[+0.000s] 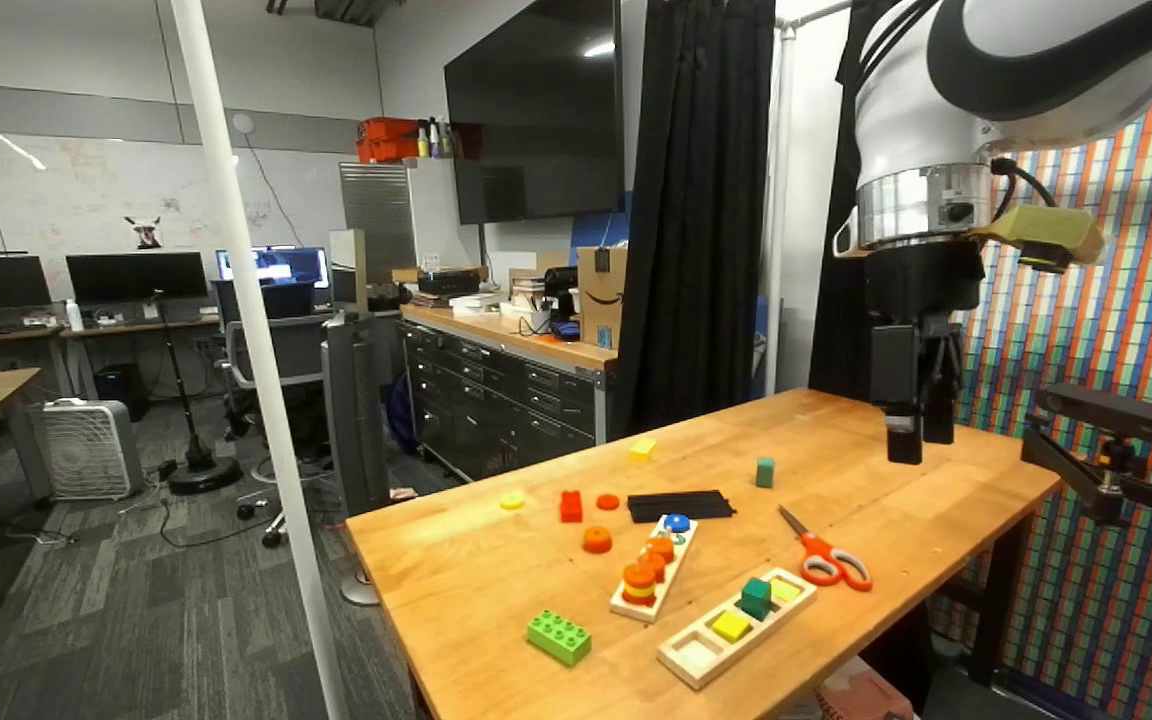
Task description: Pick up the tokens from the holder and put them on the table.
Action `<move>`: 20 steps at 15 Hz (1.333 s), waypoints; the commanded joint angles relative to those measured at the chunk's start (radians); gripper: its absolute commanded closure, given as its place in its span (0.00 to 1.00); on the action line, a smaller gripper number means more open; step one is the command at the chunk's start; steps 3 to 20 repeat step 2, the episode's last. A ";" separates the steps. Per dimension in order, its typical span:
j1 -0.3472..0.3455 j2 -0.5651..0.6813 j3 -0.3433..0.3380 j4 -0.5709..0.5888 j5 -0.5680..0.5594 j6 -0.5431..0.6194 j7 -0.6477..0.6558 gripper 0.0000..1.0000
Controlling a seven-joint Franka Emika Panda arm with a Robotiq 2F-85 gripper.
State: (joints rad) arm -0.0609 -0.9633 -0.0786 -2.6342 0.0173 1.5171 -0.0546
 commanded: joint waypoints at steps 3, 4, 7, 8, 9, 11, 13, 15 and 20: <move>0.002 0.001 0.000 0.002 -0.001 -0.002 -0.002 0.00; 0.002 0.001 0.000 0.002 -0.001 -0.002 -0.002 0.00; 0.002 0.001 0.000 0.002 -0.001 -0.002 -0.002 0.00; 0.002 0.001 0.000 0.002 -0.001 -0.002 -0.002 0.00; 0.002 0.001 0.000 0.002 -0.001 -0.002 -0.002 0.00; 0.002 0.001 0.000 0.002 -0.001 -0.002 -0.002 0.00; 0.002 0.001 0.000 0.002 -0.001 -0.002 -0.002 0.00; 0.002 0.001 0.000 0.002 -0.001 -0.002 -0.002 0.00; 0.002 0.001 0.000 0.002 -0.001 -0.002 -0.002 0.00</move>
